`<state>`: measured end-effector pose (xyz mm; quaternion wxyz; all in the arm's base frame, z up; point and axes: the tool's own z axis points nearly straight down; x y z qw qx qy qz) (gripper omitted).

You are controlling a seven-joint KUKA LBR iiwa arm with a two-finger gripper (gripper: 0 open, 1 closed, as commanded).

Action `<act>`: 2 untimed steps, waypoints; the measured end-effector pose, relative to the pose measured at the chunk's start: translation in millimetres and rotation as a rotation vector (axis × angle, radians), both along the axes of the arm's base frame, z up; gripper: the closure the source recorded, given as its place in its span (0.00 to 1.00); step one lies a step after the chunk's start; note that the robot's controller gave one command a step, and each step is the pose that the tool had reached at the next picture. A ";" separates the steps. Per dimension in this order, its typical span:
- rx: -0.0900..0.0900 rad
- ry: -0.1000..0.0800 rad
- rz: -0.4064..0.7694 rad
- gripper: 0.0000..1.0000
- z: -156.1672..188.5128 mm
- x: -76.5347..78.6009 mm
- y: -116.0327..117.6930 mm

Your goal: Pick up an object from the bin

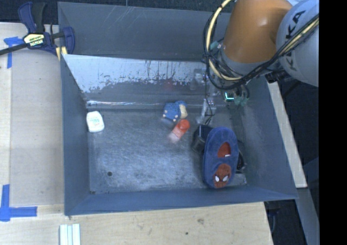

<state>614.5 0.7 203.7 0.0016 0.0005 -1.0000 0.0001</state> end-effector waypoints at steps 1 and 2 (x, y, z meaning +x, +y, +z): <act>0.000 -0.009 0.217 0.00 -115.8 9.9 4.6; -0.004 -0.024 0.213 1.00 -108.3 14.5 2.8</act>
Offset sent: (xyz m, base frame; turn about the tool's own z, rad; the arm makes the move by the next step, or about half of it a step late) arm 0.0084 0.0050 -0.1159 -0.2174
